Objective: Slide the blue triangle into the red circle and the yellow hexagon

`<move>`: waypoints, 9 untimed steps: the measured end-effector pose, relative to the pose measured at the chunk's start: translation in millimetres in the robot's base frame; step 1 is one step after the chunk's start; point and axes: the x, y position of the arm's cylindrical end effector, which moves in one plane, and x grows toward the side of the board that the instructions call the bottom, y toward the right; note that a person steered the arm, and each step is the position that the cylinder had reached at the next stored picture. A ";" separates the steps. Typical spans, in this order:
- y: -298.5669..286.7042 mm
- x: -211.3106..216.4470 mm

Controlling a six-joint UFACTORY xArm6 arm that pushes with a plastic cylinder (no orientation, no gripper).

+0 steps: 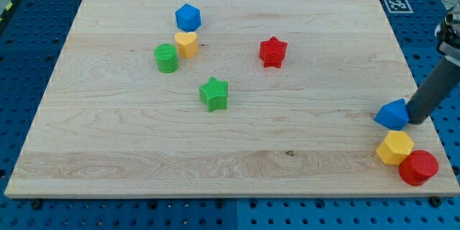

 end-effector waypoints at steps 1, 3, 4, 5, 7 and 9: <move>-5.3 -34.0; -20.6 -82.0; -22.3 -82.1; -22.3 -75.0; -22.3 -50.5; -22.3 -25.9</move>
